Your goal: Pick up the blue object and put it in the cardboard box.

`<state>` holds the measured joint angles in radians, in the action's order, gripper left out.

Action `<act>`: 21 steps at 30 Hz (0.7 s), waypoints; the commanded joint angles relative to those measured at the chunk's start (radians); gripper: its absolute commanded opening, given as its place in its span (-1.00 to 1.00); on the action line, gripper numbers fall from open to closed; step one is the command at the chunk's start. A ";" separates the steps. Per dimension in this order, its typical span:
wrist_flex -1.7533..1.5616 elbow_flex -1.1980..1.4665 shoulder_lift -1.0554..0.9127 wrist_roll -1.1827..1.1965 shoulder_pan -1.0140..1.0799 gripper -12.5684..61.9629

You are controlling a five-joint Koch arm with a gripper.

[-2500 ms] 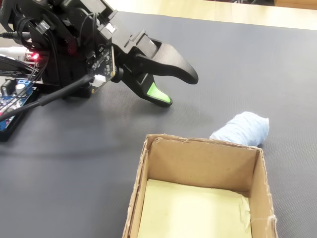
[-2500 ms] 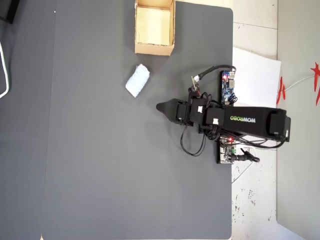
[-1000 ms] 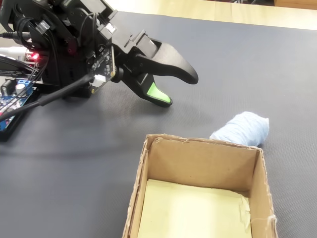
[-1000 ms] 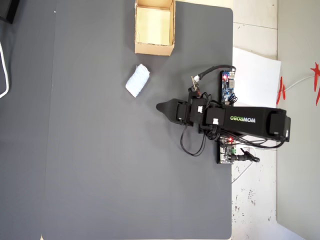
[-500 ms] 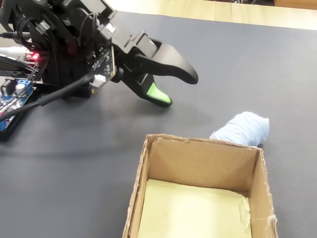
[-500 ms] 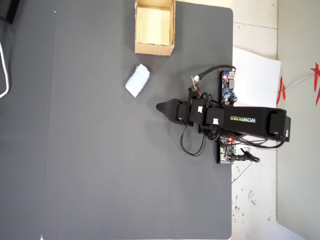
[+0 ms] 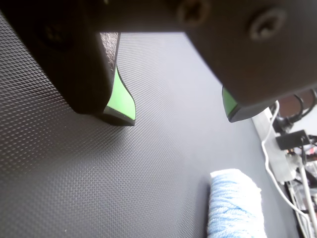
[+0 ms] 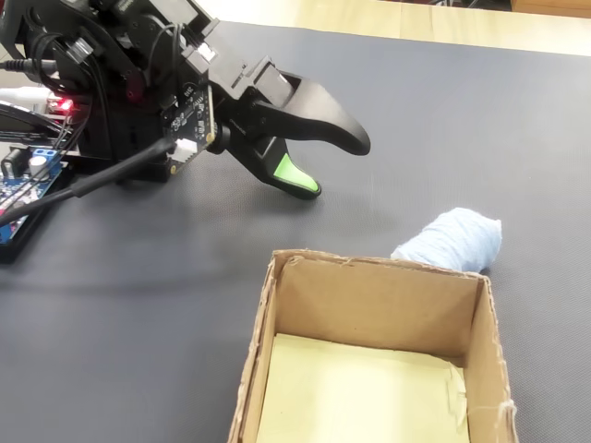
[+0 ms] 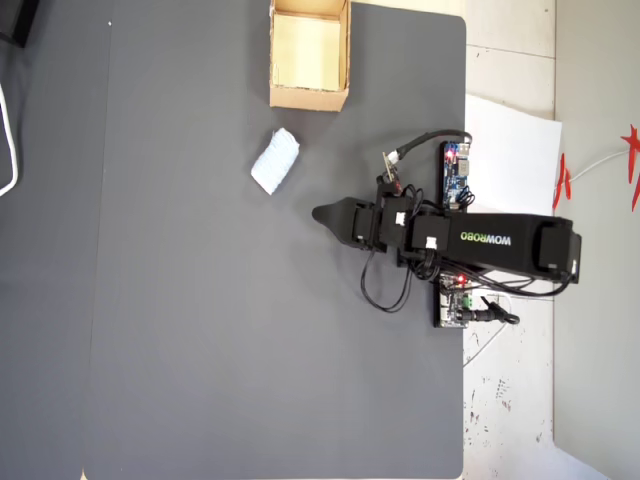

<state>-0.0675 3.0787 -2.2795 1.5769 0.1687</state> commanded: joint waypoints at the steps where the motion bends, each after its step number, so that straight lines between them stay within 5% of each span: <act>1: 0.054 0.038 -0.083 0.020 -0.011 0.29; 21: -0.258 -0.037 -0.074 -0.138 -0.005 0.27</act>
<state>-0.2332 3.0618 -2.2795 1.4742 0.1641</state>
